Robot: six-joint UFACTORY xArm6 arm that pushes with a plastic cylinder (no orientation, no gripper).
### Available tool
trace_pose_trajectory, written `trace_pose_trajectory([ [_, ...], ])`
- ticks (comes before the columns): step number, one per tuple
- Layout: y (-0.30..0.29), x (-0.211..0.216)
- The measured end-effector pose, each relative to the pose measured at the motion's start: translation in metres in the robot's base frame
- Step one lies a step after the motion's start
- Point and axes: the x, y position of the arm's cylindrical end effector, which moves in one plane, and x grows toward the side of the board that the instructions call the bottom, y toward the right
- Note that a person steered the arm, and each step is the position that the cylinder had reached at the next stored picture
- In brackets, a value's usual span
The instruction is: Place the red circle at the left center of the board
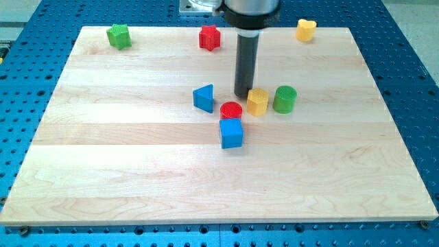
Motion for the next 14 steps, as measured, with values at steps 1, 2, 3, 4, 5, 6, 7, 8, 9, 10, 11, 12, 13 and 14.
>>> trace_pose_trajectory([
  [1,-0.019,0.039],
  [2,-0.026,0.065],
  [3,-0.059,0.073],
  [4,-0.077,0.072],
  [5,-0.069,0.072],
  [6,-0.093,0.104],
  [7,-0.142,0.111],
  [8,-0.138,0.145],
  [9,-0.188,0.153],
  [10,-0.201,0.107],
  [11,-0.205,0.077],
  [12,-0.204,0.058],
  [13,-0.173,0.040],
  [14,-0.232,0.029],
])
